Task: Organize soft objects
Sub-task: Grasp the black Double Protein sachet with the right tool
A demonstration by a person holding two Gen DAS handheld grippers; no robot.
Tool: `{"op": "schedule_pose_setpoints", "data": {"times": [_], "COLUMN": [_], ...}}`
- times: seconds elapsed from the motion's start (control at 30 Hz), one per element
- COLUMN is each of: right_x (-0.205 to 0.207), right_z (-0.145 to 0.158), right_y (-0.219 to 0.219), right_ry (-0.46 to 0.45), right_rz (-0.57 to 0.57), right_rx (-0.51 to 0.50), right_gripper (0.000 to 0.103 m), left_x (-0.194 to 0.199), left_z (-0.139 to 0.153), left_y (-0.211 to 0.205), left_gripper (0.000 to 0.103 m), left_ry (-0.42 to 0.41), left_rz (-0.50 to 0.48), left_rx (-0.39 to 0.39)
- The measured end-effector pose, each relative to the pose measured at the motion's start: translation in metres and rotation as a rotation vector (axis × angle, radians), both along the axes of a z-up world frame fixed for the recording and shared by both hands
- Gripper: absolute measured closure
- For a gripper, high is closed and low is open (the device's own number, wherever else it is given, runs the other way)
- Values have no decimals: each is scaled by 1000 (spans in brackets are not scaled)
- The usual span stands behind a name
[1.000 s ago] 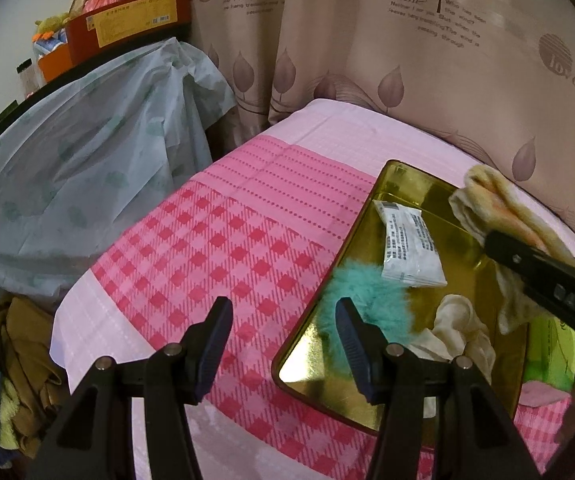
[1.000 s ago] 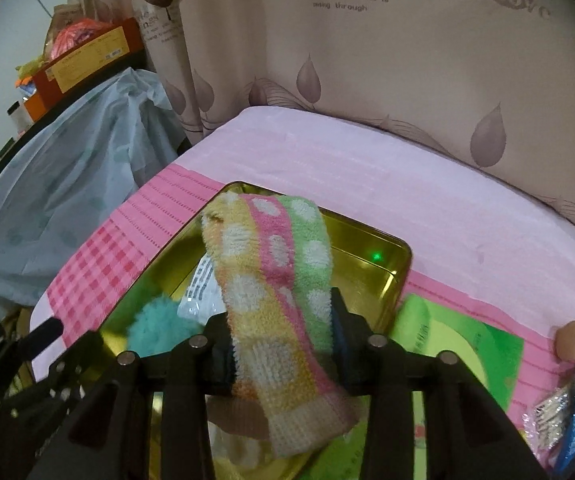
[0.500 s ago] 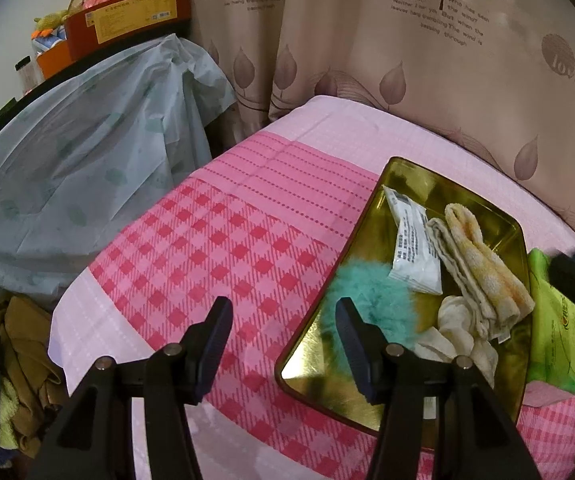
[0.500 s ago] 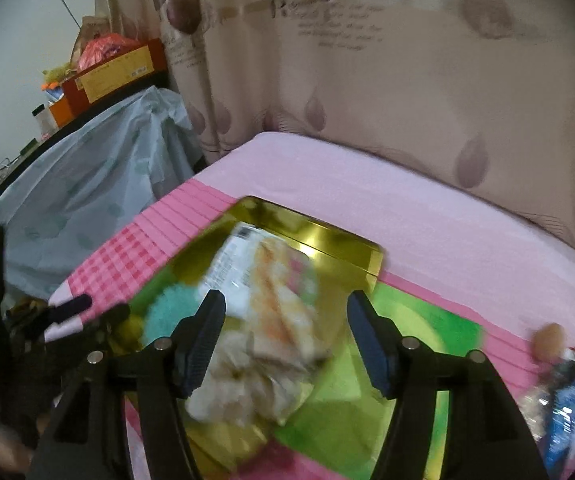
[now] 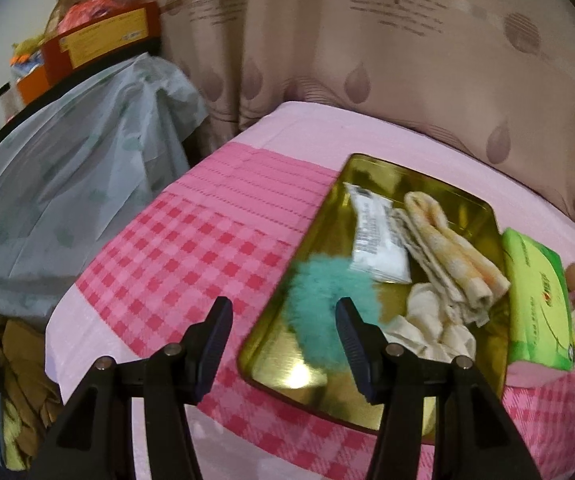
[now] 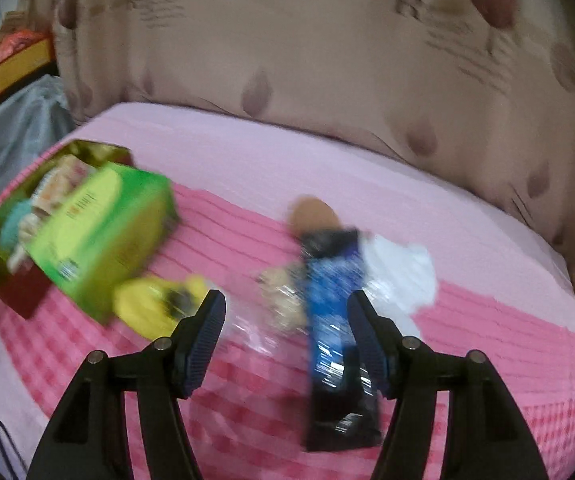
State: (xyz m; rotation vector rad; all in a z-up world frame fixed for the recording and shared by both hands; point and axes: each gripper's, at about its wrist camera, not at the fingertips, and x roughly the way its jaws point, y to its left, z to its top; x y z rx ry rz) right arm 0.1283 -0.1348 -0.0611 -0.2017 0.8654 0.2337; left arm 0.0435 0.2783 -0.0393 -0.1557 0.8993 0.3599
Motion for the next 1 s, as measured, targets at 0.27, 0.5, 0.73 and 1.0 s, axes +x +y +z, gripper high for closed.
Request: {"op": "schedule_pose_setpoints", "data": {"times": [0.27,0.5,0.73,1.0], "right_x": [10,23,15,-9], "right_z": [-31,-42,-39,-20], "right_y": [-26,-26,-36,-97], "right_ry": [35,21,-6,-69], "right_rz": [-12,-5,-1,-130], "right_rx": [-25,-13,28,72], "right_gripper": [46,57,69,69], "left_x": [-2,-3,11,32], "left_z": [17,30,28,12], "left_y": [-40,-116,-205,-281], "left_gripper": [48,46,45,39], "left_ry": [-26,-30,-6,74], "left_rz": [-155,-371,-603,-834], "left_rx": [12,19,34,16]}}
